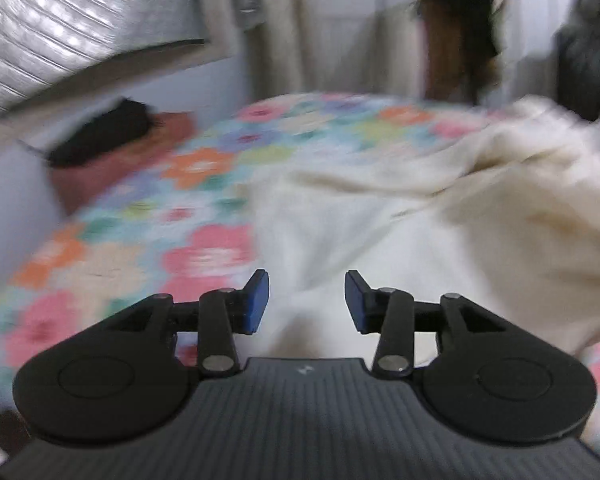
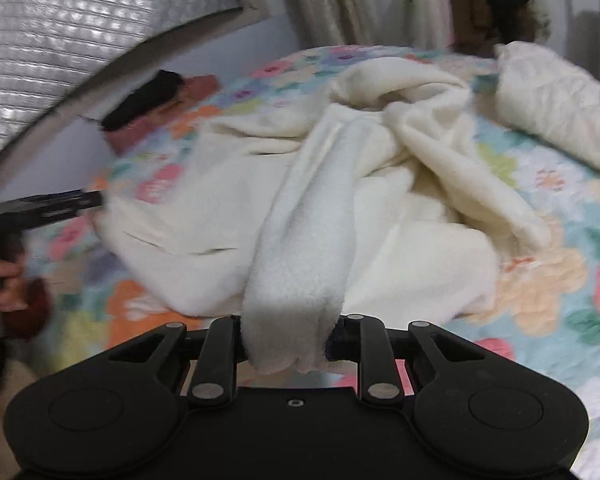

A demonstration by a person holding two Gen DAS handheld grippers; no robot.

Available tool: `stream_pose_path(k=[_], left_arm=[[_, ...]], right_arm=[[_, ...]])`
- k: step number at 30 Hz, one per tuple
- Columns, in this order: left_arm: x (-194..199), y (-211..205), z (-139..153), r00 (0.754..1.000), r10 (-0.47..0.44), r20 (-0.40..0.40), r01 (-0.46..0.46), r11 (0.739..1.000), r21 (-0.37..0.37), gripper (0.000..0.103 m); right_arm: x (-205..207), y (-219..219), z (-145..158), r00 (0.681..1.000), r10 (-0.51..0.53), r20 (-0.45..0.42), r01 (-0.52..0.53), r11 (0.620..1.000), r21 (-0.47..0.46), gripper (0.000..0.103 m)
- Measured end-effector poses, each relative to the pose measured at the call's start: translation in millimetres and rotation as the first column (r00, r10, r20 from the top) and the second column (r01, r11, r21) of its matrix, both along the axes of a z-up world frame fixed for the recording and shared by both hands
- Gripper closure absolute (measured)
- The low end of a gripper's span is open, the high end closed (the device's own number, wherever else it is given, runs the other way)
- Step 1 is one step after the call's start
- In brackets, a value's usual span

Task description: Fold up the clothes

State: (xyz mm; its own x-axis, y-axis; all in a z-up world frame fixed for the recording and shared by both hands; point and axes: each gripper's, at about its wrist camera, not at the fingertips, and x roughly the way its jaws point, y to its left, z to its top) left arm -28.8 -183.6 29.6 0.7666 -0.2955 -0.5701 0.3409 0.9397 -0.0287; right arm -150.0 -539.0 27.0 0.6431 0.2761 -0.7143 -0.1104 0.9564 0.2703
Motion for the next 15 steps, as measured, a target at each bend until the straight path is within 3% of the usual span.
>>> stream_pose_path(k=[3, 4, 7, 9, 12, 13, 15], left_arm=[[-7, -8, 4, 0.993, -0.115, -0.025, 0.111, 0.985, -0.131, 0.060], [-9, -14, 3, 0.987, -0.155, -0.033, 0.148, 0.976, -0.159, 0.055], [-13, -40, -11, 0.957, -0.275, -0.088, 0.248, 0.938, -0.241, 0.048], [-13, -61, -28, 0.915, -0.364, -0.173, 0.295, 0.898, -0.326, 0.047], [-7, -89, -56, 0.826, -0.477, -0.301, 0.311, 0.830, -0.462, 0.038], [-5, -101, -65, 0.797, -0.503, -0.334, 0.319, 0.820, -0.476, 0.034], [0, -125, -79, 0.769, -0.519, -0.372, 0.338, 0.825, -0.453, 0.028]], right_arm=[[-1, -1, -14, 0.998, 0.018, -0.055, -0.019, 0.999, -0.025, 0.076], [-2, -3, -20, 0.997, 0.015, -0.069, -0.016, 1.000, -0.009, 0.076], [-4, 2, -34, 0.992, 0.076, -0.102, -0.074, 0.997, 0.019, 0.076], [-3, 10, -45, 0.978, 0.137, -0.154, -0.134, 0.990, 0.031, 0.076], [-3, 10, -53, 0.973, 0.149, -0.179, -0.142, 0.989, 0.052, 0.076], [-4, 8, -54, 0.974, 0.141, -0.177, -0.132, 0.989, 0.059, 0.076], [-6, 4, -55, 0.977, 0.125, -0.174, -0.113, 0.991, 0.074, 0.076]])
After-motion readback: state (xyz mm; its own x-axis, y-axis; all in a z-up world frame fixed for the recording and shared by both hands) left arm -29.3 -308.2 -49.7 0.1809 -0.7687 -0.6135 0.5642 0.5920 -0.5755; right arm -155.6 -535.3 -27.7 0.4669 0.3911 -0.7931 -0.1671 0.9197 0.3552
